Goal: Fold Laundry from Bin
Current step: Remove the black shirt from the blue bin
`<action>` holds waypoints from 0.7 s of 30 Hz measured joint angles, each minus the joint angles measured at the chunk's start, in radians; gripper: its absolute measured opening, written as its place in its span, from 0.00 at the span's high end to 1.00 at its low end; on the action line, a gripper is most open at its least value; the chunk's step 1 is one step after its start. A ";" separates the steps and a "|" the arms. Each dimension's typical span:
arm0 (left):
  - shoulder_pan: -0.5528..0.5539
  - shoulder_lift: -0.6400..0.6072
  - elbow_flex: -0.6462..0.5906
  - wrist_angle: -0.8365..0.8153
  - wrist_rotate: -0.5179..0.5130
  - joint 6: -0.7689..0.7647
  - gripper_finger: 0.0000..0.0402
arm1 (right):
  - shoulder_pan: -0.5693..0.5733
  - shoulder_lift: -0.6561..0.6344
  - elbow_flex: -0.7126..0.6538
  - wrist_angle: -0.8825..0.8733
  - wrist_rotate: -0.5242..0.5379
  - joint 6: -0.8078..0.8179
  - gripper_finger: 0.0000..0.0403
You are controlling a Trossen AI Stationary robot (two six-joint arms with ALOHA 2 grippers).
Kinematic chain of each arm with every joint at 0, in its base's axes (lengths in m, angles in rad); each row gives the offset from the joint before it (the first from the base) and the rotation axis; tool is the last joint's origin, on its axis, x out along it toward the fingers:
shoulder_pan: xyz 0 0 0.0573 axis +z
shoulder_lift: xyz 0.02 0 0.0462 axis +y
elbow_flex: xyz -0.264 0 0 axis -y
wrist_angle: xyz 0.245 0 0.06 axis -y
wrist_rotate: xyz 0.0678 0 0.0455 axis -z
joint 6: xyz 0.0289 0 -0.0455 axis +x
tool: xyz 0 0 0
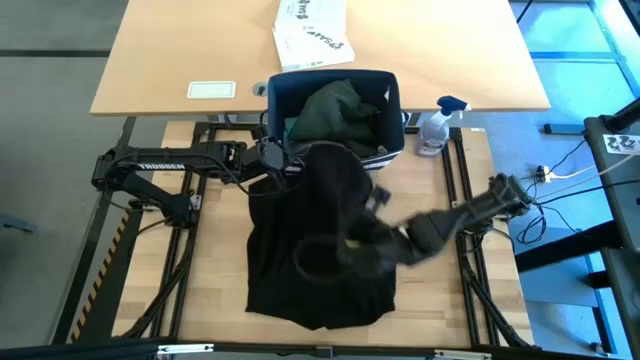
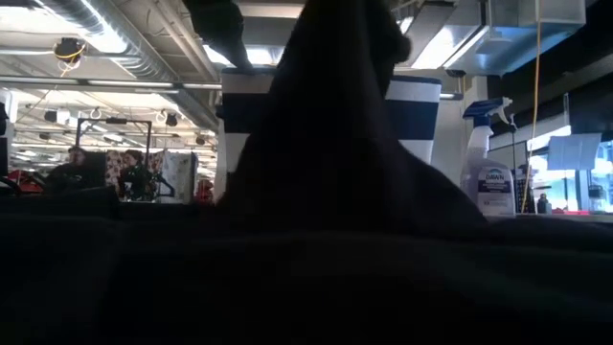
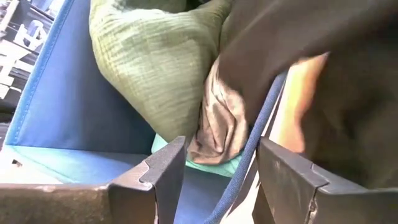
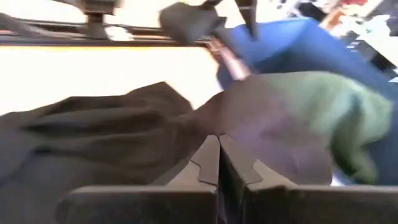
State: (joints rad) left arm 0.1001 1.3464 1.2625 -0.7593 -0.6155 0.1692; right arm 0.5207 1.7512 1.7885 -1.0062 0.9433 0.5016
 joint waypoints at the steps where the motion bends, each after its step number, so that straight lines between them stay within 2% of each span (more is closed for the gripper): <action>1: 0.000 0.000 0.000 0.000 -0.001 0.000 0.53 | 0.033 0.000 0.000 -0.016 -0.013 0.044 1.00; 6: 0.000 0.000 0.000 0.001 -0.002 0.000 0.53 | 0.165 0.000 0.000 -0.121 -0.051 0.290 1.00; 10: -0.001 0.000 0.000 0.009 -0.002 -0.006 0.53 | 0.207 0.000 -0.001 -0.209 -0.061 0.424 1.00; 15: -0.024 0.000 0.000 0.015 -0.003 -0.010 0.53 | 0.206 0.000 -0.001 -0.317 -0.199 0.522 1.00; 18: -0.040 0.000 0.000 0.015 -0.002 -0.009 0.53 | 0.206 0.000 -0.001 -0.367 -0.179 0.530 0.98; 21: -0.051 0.000 0.000 0.014 -0.002 -0.005 0.53 | 0.205 -0.004 -0.001 -0.433 -0.126 0.512 0.93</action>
State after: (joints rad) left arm 0.0490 1.3468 1.2621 -0.7448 -0.6178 0.1638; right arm 0.7261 1.7473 1.7878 -1.4396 0.8170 1.0138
